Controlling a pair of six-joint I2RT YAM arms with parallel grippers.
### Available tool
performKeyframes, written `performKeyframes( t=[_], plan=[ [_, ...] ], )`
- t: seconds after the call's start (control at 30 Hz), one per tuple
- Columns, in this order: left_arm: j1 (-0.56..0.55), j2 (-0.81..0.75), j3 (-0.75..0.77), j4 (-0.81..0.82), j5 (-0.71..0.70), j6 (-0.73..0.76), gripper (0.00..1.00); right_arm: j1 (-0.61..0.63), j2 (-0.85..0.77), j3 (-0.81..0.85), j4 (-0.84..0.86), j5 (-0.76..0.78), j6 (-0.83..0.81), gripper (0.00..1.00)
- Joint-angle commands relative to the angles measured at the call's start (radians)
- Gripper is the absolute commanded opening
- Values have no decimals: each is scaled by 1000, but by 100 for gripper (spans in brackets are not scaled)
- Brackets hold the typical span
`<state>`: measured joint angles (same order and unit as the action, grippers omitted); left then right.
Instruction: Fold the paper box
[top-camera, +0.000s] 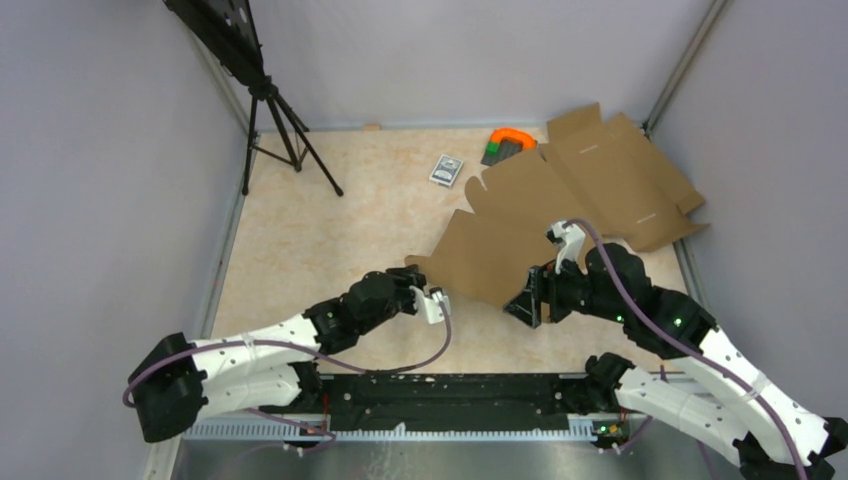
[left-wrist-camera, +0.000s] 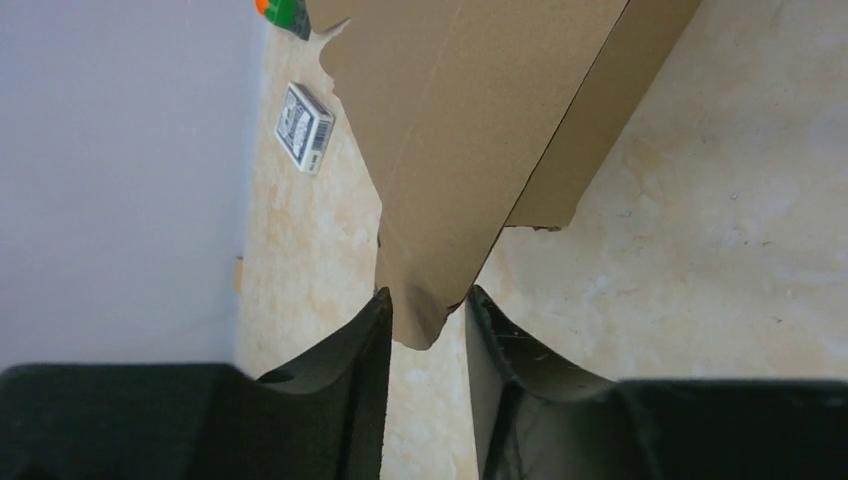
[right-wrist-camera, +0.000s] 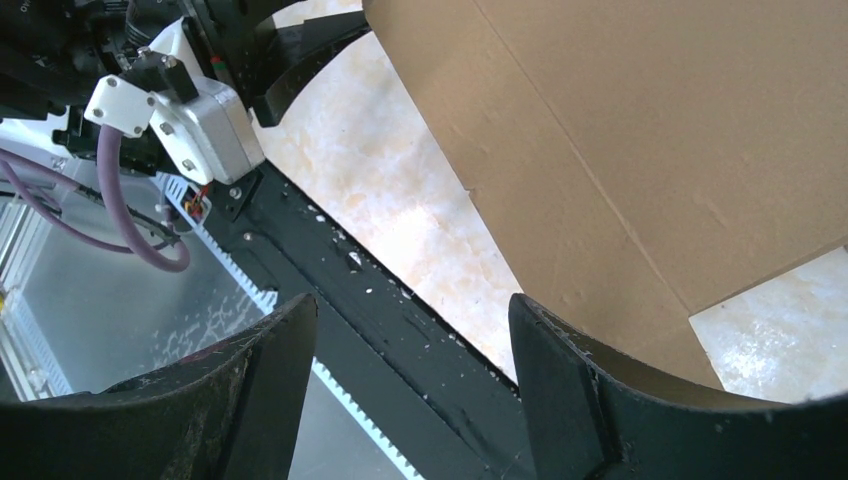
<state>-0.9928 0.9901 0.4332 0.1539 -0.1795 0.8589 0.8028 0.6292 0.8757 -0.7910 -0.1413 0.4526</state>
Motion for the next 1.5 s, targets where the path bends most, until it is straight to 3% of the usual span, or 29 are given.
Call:
performKeyframes(
  t=[0.0,0.1,0.17,0.23,0.33,0.4,0.53,0.73,0.83,1.07,1.33,1.47],
  plan=[
    [2,18,1,53,-9,-7,28,-2,0,-1,35,-6,-7,70],
    [2,26,7,30,-31,-10,29,-3,0,-1,32,-3,1,70],
    [2,25,-4,49,-34,-17,49,-3,-1,-2,28,-4,4,70],
    [2,33,-21,73,-61,-8,54,-2,-3,-1,23,-4,6,70],
    [9,45,-17,69,-76,8,40,-3,-7,0,17,-3,7,70],
    [33,35,-19,64,2,8,33,-3,-15,-3,17,-2,8,70],
    [58,31,-19,60,42,8,26,-3,-27,-10,13,-5,7,70],
    [59,-35,-12,26,91,-29,0,-3,-29,-12,2,-3,1,70],
    [58,-59,12,-25,97,-73,0,-3,-29,-16,1,-10,13,70],
    [57,-35,92,-44,90,-511,0,-4,-36,8,-83,121,69,74],
    [57,75,189,-67,-66,-971,0,-3,-58,82,-220,354,92,73],
    [57,107,227,-92,-139,-1125,0,-3,-84,78,-241,451,114,71]
  ],
)
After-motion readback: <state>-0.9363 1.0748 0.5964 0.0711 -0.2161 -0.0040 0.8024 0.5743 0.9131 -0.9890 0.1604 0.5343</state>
